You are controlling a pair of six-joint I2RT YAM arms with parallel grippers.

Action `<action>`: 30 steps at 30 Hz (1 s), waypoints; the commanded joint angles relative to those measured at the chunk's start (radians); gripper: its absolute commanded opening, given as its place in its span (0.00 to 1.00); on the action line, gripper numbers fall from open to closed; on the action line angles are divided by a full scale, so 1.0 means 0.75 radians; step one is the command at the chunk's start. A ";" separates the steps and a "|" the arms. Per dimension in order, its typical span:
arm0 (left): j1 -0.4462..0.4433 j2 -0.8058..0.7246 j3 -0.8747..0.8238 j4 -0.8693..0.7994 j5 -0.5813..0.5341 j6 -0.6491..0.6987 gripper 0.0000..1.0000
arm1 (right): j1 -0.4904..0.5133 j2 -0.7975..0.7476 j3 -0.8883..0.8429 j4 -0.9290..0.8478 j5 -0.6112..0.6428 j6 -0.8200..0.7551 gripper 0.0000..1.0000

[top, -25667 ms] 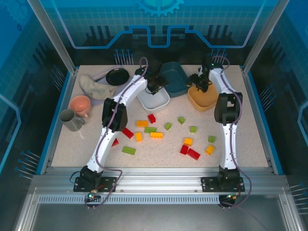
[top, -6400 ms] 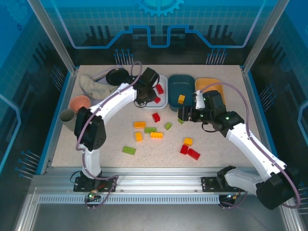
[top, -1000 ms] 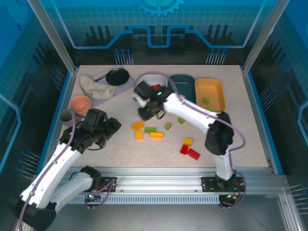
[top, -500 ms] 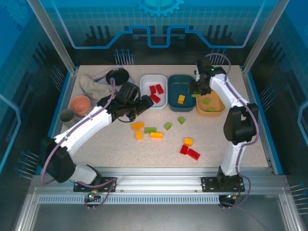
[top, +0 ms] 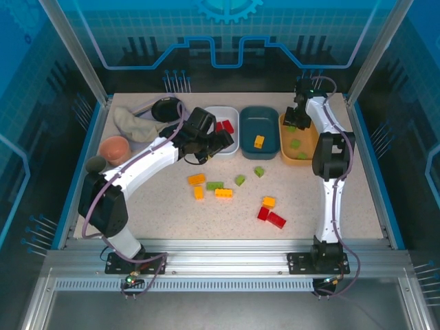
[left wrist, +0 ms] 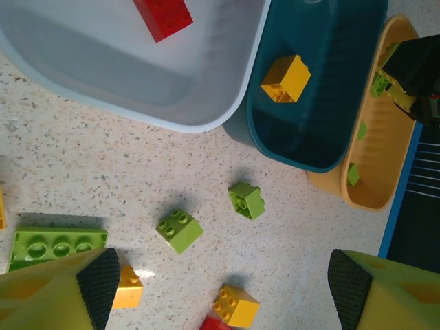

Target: Sort the legos into containers by color

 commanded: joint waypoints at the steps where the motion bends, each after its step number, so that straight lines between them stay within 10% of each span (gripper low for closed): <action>1: -0.006 -0.005 0.025 -0.120 -0.030 0.014 0.83 | -0.030 0.031 0.056 -0.082 -0.038 0.012 0.49; 12: 0.109 -0.040 -0.079 -0.443 -0.147 -0.039 0.83 | 0.061 -0.363 -0.143 -0.002 -0.024 -0.089 0.68; 30: 0.257 0.218 -0.128 -0.321 0.033 0.059 0.96 | 0.745 -1.230 -1.259 0.378 -0.140 0.026 0.78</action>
